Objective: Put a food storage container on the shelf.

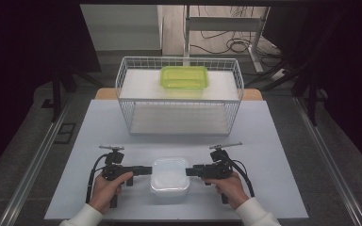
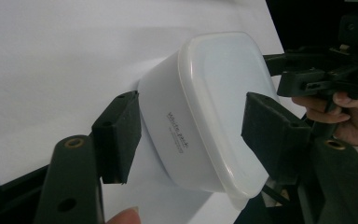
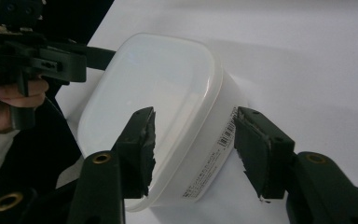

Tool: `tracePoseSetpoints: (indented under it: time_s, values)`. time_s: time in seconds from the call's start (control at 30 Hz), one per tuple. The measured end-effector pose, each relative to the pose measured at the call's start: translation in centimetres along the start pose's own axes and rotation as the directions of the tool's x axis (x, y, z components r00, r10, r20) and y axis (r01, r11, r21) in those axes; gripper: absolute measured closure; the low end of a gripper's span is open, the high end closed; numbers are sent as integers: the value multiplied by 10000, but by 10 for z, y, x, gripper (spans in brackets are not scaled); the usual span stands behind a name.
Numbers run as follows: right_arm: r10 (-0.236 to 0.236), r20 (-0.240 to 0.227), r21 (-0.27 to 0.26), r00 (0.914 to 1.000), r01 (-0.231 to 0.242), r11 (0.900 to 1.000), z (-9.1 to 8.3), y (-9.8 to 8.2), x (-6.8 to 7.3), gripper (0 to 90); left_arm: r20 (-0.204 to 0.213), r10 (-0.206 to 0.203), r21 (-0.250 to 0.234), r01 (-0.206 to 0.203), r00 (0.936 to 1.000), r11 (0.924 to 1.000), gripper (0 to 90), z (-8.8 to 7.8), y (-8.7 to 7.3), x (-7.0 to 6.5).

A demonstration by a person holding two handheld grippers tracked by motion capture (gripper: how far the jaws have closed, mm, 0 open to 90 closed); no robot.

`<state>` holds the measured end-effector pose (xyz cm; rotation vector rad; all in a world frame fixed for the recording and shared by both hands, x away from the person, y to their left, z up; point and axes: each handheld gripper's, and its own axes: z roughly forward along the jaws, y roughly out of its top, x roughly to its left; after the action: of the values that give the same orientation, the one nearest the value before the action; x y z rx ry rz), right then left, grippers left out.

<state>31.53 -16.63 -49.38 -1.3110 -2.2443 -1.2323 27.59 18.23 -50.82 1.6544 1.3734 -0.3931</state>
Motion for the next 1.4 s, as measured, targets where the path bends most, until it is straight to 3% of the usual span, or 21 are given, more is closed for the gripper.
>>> tracePoseSetpoints:
  time_s: [0.2, 0.3, 0.43, 0.57, 0.77, 1.0, 1.2, 1.27, 1.4]
  values:
    - [408, -364, -72, 9985, -411, 9991, 0, -2, -3, 540, 232, -104, 209, 99, 9997, 9997, 458, 5, -1, 0]
    - [765, -547, -53, 9956, -769, 9970, 1, -4, -6, 576, 700, -566, 277, 547, 9959, 9981, 530, 8, -3, 3]
    - [1411, -1246, 165, 9821, -1402, 9900, 3, -6, -9, 649, 1113, -895, 486, 845, 9898, 9952, 629, 10, -5, 7]
    - [1672, -1344, 149, 9767, -1667, 9859, 3, -7, -10, 683, 1208, -1058, 313, 1028, 9870, 9942, 707, 8, -5, 7]
    - [2274, -1799, 153, 9570, -2285, 9734, 0, -10, -14, 734, 1269, -1198, 165, 1187, 9847, 9928, 748, 4, -6, 5]
    - [2131, -1967, -26, 9570, -2179, 9760, -4, -9, -13, 768, 1219, -1061, 30, 1065, 9869, 9943, 783, 1, -7, 1]
    - [1757, -2090, -352, 9620, -1870, 9817, -9, -5, -9, 803, 1077, -883, 12, 887, 9903, 9961, 798, 0, -6, -3]
    - [1590, -1984, -367, 9671, -1695, 9849, -11, -4, -8, 803, 1073, -828, -7, 833, 9908, 9965, 797, 0, -6, -3]
    - [1539, -2033, -384, 9669, -1649, 9856, -13, -3, -8, 804, 1139, -708, 11, 712, 9910, 9975, 798, -1, -5, -4]
